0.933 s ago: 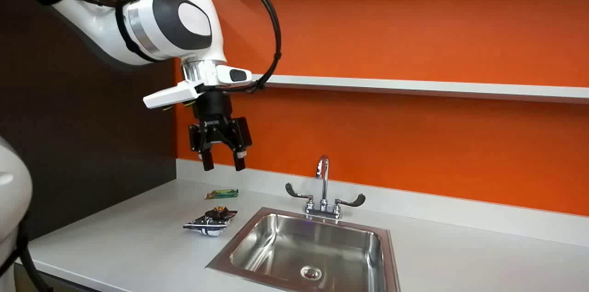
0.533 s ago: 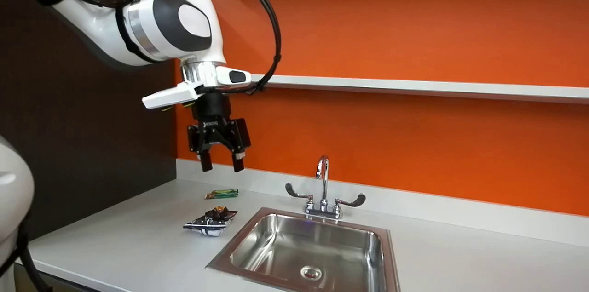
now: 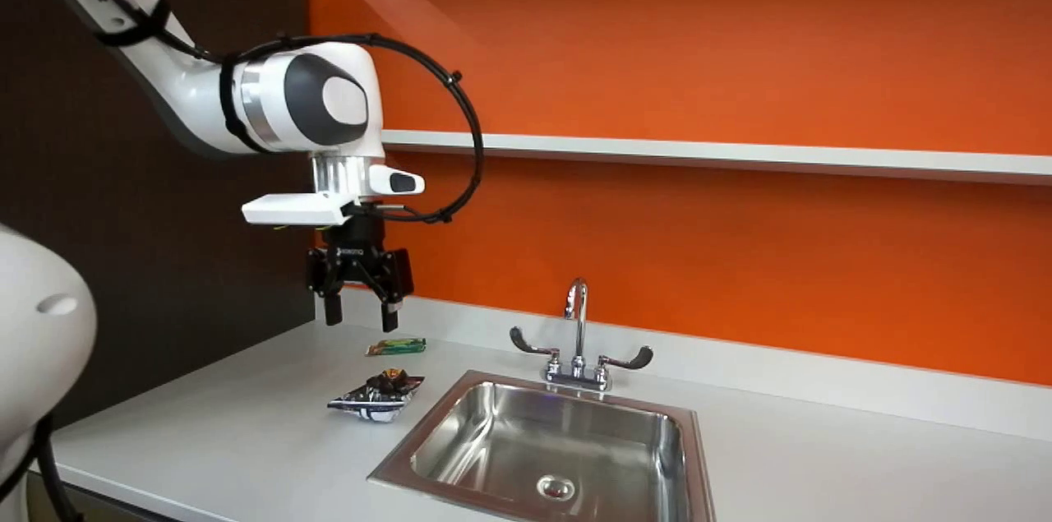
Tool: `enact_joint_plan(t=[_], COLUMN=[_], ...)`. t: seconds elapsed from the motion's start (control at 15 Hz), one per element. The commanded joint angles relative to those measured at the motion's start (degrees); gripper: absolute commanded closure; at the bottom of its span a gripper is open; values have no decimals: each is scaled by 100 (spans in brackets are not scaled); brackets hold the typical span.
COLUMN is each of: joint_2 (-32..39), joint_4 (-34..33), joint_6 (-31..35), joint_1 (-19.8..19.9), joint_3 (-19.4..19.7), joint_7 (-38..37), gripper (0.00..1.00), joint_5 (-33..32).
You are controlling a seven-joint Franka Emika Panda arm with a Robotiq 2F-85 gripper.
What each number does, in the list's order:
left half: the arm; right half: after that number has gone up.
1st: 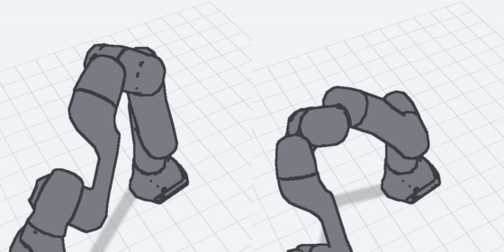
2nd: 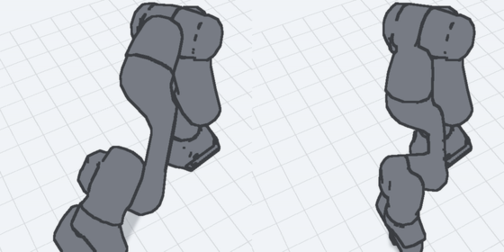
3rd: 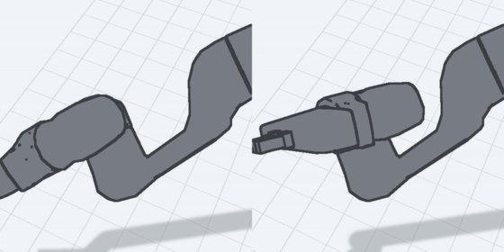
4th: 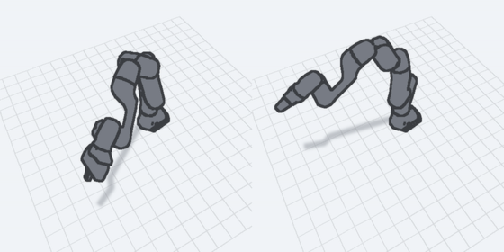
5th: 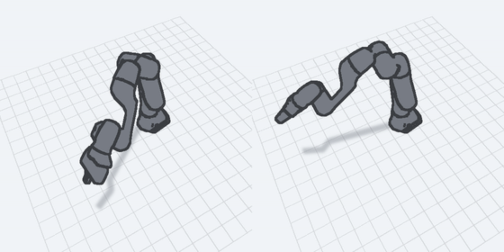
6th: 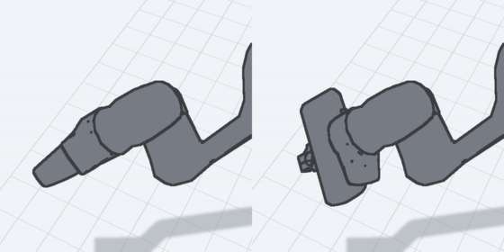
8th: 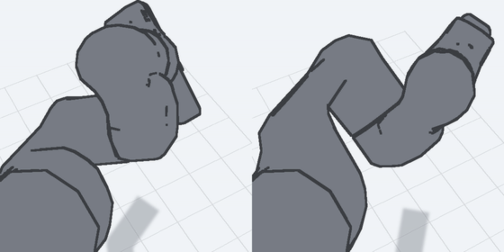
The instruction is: Put the chip packet inside the sink
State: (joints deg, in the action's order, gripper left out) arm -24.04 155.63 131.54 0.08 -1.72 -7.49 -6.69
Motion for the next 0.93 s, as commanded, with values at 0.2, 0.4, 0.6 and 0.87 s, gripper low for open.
enact_joint_plan(t=[0.2,0.4,0.6,0.87], joint_2=[1816,2529,3169,3854], joint_4=[-1030,-1488,-1968,-2551], joint_6=[824,1004,1105,1126], joint_1=[-153,-185,-261,-352], joint_3=[-115,-131,-104,-30], joint_7=[43,-12,-40,-70], gripper=[0,0,0,0], joint_5=[58,-16,-9,-47])
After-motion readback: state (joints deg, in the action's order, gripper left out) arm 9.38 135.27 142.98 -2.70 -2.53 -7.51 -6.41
